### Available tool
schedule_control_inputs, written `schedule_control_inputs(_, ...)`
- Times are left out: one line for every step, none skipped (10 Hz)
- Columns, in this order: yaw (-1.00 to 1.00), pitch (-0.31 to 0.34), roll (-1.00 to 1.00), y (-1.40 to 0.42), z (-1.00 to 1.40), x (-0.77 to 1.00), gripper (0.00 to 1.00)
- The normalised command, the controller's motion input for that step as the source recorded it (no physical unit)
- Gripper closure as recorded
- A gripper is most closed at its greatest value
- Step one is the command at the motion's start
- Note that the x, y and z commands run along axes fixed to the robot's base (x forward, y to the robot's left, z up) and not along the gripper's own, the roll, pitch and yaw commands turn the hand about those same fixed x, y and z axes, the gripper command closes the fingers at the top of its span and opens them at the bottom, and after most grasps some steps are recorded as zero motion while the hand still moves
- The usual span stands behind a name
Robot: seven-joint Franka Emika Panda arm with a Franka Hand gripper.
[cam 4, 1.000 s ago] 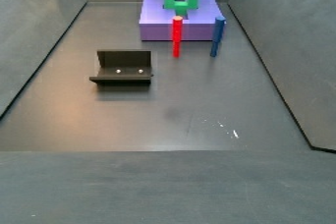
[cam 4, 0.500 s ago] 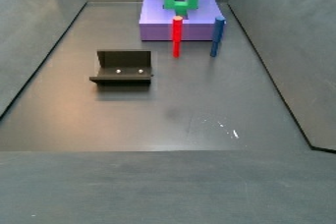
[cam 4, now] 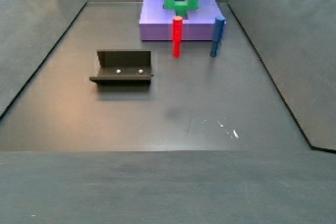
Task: Pick up the brown object. Move up. Move to above the board. Insert the brown object.
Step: Insert the brown object.
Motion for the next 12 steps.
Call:
schedule_control_inputs(-0.90,0.000,0.24,-0.09,-0.17,0.00,1.00)
schedule_control_inputs(-0.91,0.000,0.25,-0.06,-0.18,0.00,1.00)
schedule_control_inputs(-0.90,0.000,0.26,-0.07,-0.19,0.00,1.00)
schedule_control_inputs(-0.89,0.000,0.07,-0.29,-0.28,0.00,1.00)
schedule_control_inputs(-0.91,0.000,0.00,-0.30,-0.33,0.00,1.00)
schedule_control_inputs(-0.92,0.000,0.03,-0.28,-0.38,0.00,1.00)
schedule_control_inputs(-0.91,0.010,0.07,-0.24,-0.42,0.00,1.00)
schedule_control_inputs(-0.67,0.107,0.11,-0.17,-0.36,0.11,1.00)
schedule_control_inputs(-0.61,0.147,0.12,-0.05,-0.34,0.19,1.00)
schedule_control_inputs(-0.48,0.111,0.06,-0.01,-0.27,0.17,1.00)
schedule_control_inputs(-0.14,0.050,0.00,0.00,-0.14,0.12,1.00)
schedule_control_inputs(-0.18,0.019,0.00,0.00,-0.19,0.00,1.00)
